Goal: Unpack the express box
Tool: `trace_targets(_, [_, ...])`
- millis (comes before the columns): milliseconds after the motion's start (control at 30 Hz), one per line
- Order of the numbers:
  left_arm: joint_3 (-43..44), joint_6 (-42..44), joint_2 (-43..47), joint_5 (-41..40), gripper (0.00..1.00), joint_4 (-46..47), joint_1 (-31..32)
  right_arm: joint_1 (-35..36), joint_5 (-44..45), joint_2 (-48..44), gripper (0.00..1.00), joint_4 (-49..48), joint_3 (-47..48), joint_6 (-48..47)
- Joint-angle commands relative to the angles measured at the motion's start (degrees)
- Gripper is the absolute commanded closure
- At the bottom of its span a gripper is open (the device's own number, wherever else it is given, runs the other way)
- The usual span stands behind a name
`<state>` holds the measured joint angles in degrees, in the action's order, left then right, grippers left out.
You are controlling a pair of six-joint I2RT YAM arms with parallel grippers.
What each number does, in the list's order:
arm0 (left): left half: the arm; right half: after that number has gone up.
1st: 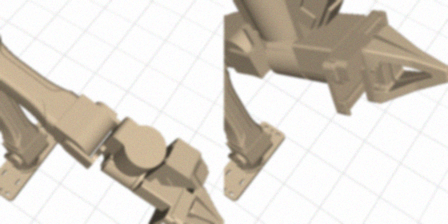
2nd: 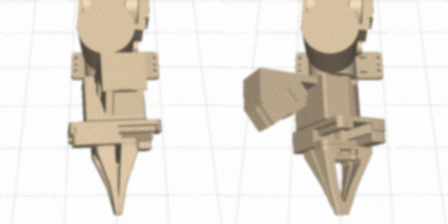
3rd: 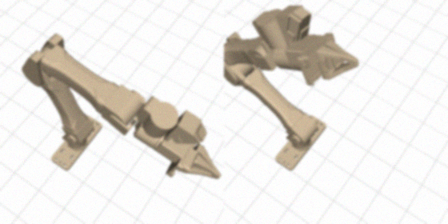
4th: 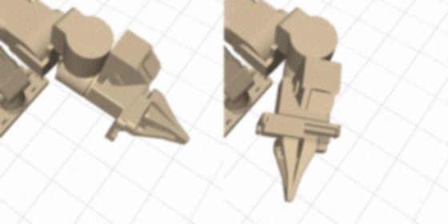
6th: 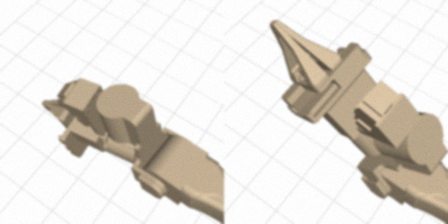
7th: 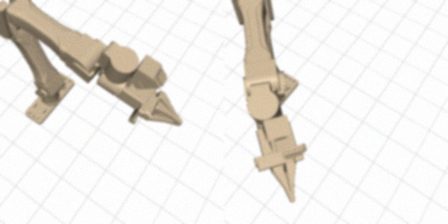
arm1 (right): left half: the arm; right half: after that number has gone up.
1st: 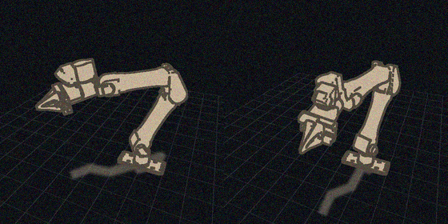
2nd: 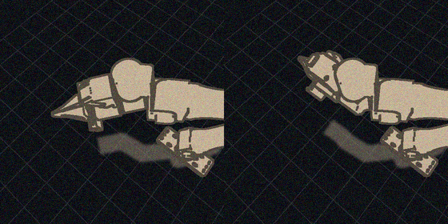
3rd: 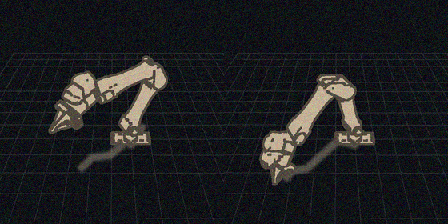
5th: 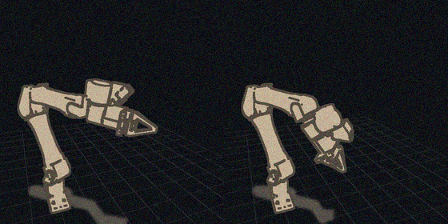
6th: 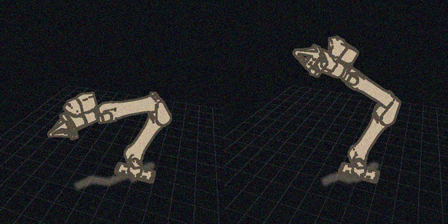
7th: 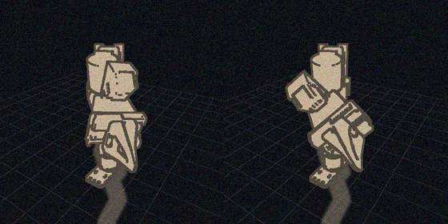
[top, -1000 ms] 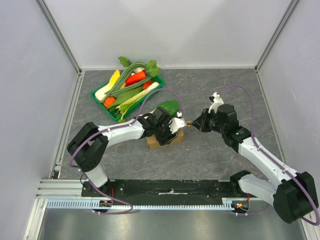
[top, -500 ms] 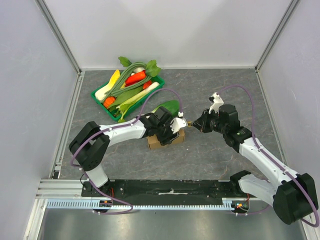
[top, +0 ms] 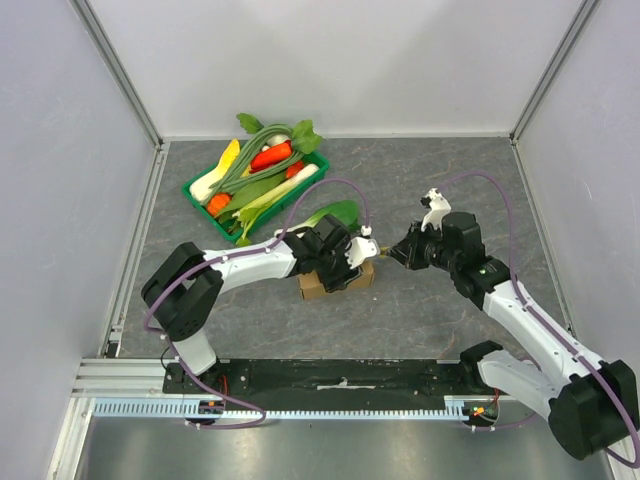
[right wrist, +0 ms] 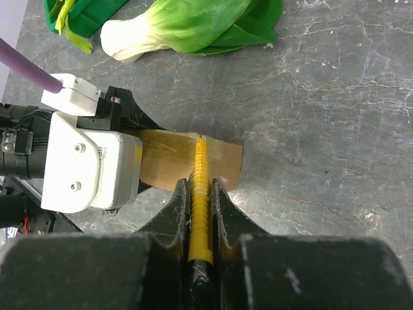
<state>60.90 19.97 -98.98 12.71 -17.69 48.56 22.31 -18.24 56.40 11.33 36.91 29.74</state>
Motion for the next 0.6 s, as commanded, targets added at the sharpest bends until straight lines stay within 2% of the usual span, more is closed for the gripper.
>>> trace_targets(0, [-1.1,-4.0,-4.4,-8.3,0.69,-1.8,-1.4,0.5,-6.0,-2.3,1.0,16.4,0.7,-0.8])
trace_targets(133, [-0.7,-4.3,-3.9,-7.9,0.67,-1.9,-1.3,-0.9,-2.6,-4.6,1.0,18.8,4.4,-1.1])
trace_targets(233, [-0.1,-4.7,-2.8,-7.0,0.59,-1.4,-1.3,-2.1,2.6,-6.0,1.0,19.6,8.2,-0.7])
trace_targets(300, [0.3,-4.8,-1.2,-5.3,0.48,-0.2,-1.3,-3.0,6.2,-5.7,1.0,20.3,10.6,-0.2])
trace_targets(333, [0.4,-4.9,-0.7,-4.6,0.41,0.4,-1.3,-3.1,9.4,-5.6,1.0,20.0,11.2,-0.5])
trace_targets(367, [1.1,-5.5,0.0,-4.1,0.01,0.8,-1.2,-3.4,11.3,-5.0,1.0,20.0,11.7,-0.6])
trace_targets(467, [3.6,-6.3,2.0,-3.3,0.0,2.8,-1.1,-4.6,16.5,-2.6,1.0,17.9,12.9,-0.5])
trace_targets(567, [6.7,-7.0,3.8,-2.1,0.0,4.4,-1.1,-6.3,17.0,1.0,1.0,12.5,12.4,0.7])
